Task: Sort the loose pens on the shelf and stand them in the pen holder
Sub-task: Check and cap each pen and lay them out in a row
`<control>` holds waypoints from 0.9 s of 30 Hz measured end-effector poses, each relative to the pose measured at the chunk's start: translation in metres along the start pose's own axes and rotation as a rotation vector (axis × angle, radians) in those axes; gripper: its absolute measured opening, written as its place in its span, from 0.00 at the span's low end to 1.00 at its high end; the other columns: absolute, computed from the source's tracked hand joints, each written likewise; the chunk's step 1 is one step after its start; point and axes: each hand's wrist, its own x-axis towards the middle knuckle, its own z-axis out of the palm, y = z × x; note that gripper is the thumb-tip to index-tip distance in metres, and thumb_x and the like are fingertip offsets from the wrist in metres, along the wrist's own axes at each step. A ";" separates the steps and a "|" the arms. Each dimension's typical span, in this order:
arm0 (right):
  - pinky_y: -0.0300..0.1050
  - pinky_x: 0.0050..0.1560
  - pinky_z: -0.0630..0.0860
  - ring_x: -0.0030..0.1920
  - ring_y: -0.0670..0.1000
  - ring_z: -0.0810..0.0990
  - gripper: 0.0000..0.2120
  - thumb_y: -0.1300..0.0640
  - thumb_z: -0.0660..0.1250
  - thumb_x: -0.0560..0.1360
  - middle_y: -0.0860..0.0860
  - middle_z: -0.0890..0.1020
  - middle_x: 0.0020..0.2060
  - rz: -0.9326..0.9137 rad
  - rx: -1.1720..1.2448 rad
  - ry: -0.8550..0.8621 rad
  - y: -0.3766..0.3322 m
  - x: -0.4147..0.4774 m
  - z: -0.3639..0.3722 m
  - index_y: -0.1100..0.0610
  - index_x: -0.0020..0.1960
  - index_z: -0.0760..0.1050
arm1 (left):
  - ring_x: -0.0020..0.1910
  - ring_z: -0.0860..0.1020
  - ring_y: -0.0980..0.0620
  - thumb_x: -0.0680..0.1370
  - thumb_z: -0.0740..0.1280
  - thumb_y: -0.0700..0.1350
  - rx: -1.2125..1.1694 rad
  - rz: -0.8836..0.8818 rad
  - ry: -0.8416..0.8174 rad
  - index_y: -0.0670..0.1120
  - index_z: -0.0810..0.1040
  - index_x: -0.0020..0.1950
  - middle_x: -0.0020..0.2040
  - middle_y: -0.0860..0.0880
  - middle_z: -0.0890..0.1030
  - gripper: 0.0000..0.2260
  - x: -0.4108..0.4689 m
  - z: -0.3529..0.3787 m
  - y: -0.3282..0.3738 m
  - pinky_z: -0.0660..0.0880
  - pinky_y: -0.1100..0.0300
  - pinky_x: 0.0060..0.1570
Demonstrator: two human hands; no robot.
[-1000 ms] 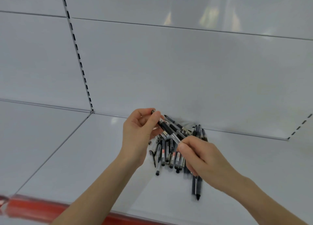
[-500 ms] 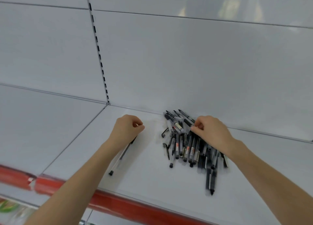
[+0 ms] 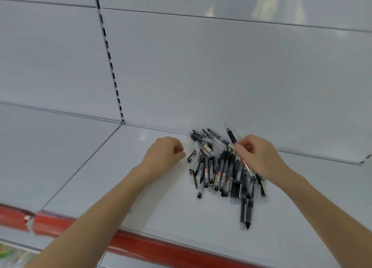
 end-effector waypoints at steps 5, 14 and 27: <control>0.29 0.27 0.67 0.23 0.41 0.71 0.05 0.59 0.62 0.75 0.52 0.79 0.30 0.034 0.052 0.006 -0.001 -0.020 -0.010 0.56 0.41 0.73 | 0.44 0.77 0.49 0.74 0.66 0.43 0.060 0.086 -0.126 0.41 0.81 0.45 0.45 0.47 0.81 0.06 0.002 0.009 0.018 0.73 0.59 0.46; 0.31 0.32 0.67 0.31 0.48 0.73 0.04 0.57 0.62 0.74 0.57 0.82 0.34 0.064 0.014 -0.003 0.007 -0.033 -0.009 0.56 0.42 0.73 | 0.50 0.75 0.50 0.73 0.68 0.53 0.206 0.110 -0.191 0.45 0.78 0.53 0.50 0.49 0.78 0.14 -0.007 0.008 0.027 0.71 0.58 0.48; 0.30 0.31 0.67 0.31 0.49 0.71 0.04 0.58 0.62 0.74 0.54 0.79 0.32 0.040 0.055 -0.049 -0.001 -0.034 0.002 0.56 0.41 0.73 | 0.44 0.74 0.52 0.72 0.69 0.49 0.162 0.048 -0.204 0.47 0.78 0.50 0.42 0.54 0.75 0.10 -0.026 0.003 0.015 0.71 0.60 0.44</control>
